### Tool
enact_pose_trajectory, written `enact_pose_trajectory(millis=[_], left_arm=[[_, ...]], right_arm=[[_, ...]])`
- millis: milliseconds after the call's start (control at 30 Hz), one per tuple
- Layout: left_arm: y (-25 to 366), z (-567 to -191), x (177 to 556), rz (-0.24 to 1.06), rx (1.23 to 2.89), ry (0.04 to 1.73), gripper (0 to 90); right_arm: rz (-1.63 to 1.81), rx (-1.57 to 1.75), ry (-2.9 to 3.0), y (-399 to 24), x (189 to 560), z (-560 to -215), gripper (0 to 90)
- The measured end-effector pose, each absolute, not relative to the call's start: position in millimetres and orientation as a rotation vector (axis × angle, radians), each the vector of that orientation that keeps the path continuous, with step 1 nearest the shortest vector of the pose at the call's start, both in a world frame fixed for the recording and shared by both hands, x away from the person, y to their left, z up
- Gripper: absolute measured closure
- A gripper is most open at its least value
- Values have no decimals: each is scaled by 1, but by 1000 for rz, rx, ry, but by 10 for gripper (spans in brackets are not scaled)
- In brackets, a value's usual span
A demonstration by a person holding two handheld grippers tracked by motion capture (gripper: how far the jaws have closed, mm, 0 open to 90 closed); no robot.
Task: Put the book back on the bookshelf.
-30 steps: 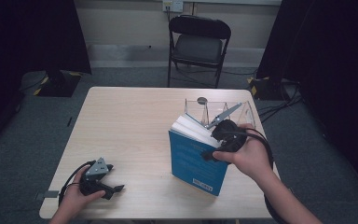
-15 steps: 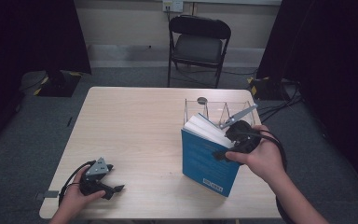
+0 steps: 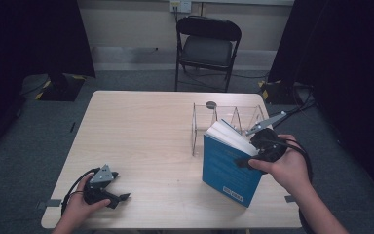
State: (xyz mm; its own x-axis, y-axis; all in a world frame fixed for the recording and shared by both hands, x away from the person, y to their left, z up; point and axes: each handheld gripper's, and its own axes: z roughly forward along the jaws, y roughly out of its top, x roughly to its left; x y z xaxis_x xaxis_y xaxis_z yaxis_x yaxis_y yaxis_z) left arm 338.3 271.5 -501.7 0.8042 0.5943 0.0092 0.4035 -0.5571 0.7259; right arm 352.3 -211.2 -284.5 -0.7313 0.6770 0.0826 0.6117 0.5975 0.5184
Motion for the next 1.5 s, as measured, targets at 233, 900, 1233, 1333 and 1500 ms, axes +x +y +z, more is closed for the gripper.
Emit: enact_pose_trajectory(millis=[233, 900, 1233, 1333, 1500], left_arm=[[271, -502, 338, 326, 2230, 731, 67], [269, -503, 338, 309, 2221, 738, 52], [269, -503, 338, 309, 2223, 737, 51], [270, -503, 338, 317, 2227, 731, 49], [269, -503, 338, 310, 2225, 734, 49]], right_arm=[[770, 1072, 2723, -220, 349, -288, 611], [668, 1109, 2766, -229, 352, -292, 598], [630, 1120, 2799, -222, 359, -299, 577], [630, 1114, 2799, -222, 358, -299, 578], [621, 1129, 2806, -222, 360, -301, 560]])
